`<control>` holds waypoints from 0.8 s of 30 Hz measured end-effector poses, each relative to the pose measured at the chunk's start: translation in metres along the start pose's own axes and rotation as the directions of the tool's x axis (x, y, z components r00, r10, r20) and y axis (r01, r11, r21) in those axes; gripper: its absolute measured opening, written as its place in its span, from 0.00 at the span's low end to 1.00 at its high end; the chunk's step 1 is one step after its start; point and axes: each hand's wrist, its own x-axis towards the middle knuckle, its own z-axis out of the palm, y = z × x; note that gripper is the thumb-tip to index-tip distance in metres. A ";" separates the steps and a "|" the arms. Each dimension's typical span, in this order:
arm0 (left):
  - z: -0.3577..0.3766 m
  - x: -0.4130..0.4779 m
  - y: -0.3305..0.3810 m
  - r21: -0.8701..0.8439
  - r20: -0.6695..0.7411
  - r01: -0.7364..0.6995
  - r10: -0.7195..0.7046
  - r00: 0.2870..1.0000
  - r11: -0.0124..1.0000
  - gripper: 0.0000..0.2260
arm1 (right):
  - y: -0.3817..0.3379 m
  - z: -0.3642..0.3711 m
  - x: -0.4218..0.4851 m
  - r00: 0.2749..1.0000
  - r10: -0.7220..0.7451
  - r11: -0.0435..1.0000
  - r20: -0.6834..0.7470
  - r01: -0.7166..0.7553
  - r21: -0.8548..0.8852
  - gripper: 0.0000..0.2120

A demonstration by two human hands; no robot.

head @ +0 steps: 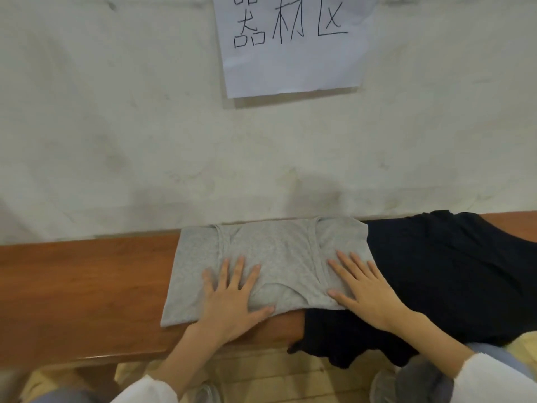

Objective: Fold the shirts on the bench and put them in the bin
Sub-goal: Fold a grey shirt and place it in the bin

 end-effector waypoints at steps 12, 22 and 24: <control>0.001 0.049 0.121 -0.094 -0.142 -0.459 0.445 0.884 0.883 0.28 | -0.038 -0.021 -0.057 0.646 0.763 0.040 0.010 -0.062 0.997 0.07; -0.065 0.053 0.107 -0.845 0.213 0.002 0.334 0.918 0.534 0.19 | -0.083 -0.008 -0.031 0.857 0.257 -0.669 0.446 -0.175 0.723 0.16; -0.061 0.051 0.107 -0.863 0.180 -0.004 0.315 0.932 0.505 0.20 | -0.086 -0.015 -0.013 0.885 0.239 -0.766 0.400 -0.081 0.637 0.16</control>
